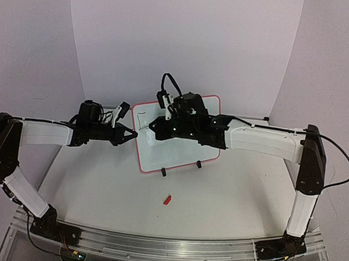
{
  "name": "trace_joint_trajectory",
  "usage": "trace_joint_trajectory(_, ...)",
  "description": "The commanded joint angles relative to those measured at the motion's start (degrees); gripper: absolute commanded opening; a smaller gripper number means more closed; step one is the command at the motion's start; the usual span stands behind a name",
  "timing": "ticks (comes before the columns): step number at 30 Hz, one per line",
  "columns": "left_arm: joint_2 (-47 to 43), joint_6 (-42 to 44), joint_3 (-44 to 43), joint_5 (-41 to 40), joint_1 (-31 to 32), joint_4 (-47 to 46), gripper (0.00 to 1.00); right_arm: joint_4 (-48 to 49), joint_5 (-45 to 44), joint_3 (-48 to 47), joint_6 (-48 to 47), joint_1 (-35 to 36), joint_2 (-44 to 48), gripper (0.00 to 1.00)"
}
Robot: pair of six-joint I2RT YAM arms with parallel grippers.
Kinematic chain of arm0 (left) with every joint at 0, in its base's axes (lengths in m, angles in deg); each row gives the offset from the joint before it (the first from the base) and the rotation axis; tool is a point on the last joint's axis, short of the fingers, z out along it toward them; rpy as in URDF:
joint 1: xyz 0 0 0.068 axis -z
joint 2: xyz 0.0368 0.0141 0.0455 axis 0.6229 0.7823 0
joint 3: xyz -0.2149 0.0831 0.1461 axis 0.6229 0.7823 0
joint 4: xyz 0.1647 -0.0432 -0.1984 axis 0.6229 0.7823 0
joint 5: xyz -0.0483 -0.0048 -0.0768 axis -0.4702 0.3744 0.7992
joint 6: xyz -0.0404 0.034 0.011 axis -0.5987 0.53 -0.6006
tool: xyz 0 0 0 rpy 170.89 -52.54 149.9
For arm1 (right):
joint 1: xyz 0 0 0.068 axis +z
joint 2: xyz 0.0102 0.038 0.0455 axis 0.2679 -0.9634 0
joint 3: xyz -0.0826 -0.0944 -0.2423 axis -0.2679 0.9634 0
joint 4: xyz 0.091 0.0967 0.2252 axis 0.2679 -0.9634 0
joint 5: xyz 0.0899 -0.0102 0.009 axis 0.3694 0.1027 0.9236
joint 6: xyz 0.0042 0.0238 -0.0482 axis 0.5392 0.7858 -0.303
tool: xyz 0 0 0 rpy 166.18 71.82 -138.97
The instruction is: Write a sentence on the whiteboard
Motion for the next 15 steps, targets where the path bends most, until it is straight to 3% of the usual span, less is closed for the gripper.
trace_joint_trajectory(1,-0.51,3.34,-0.49,-2.9,0.01,0.9,0.01,1.58,-0.28,-0.01,-0.45,-0.09,5.35,0.0)
trace_joint_trajectory(15,-0.06,3.54,-0.61,-3.09,0.0,1.02,0.0,1.59,-2.48,-3.67,-1.65,-0.08,1.14,0.0)
